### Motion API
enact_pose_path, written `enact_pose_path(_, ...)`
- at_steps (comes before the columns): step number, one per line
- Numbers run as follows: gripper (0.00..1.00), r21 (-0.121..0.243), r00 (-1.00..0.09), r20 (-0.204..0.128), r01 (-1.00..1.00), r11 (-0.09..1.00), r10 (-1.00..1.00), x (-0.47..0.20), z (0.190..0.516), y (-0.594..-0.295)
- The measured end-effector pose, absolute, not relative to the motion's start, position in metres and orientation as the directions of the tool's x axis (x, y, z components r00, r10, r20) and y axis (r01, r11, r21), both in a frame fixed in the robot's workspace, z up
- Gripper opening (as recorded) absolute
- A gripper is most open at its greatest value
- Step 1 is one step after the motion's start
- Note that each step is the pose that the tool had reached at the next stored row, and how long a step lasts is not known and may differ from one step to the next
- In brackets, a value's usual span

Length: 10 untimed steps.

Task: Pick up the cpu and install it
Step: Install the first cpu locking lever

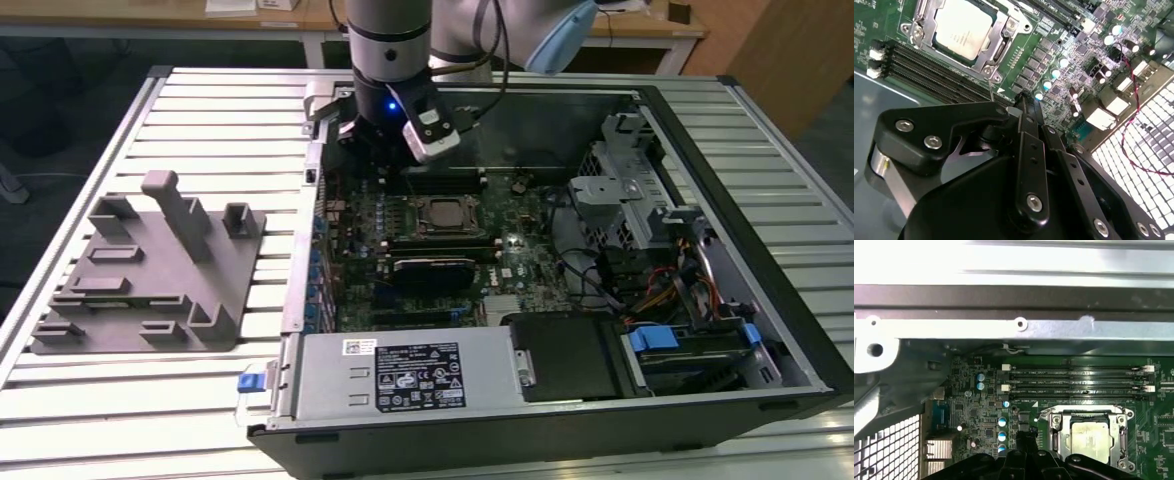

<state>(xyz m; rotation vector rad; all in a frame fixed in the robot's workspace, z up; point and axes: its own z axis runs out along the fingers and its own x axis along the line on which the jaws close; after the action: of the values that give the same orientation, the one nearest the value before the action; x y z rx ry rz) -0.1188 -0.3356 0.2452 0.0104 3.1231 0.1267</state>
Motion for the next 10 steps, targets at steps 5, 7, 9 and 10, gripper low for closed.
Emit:
enact_pose_path(5, 0.11, 0.089, -1.000, -0.016, 0.006, 0.996, 0.007, -0.1195, 0.2454, -0.3361)
enact_pose_path(7, 0.11, 0.097, -1.000, -0.016, 0.006, 0.995, 0.007, -0.1204, 0.2454, -0.3363)
enact_pose_path(9, 0.11, 0.101, -1.000, -0.015, 0.006, 0.995, 0.007, -0.1219, 0.2455, -0.3366)
enact_pose_path(10, 0.11, 0.106, -1.000, -0.016, 0.006, 0.994, 0.007, -0.1227, 0.2454, -0.3367)
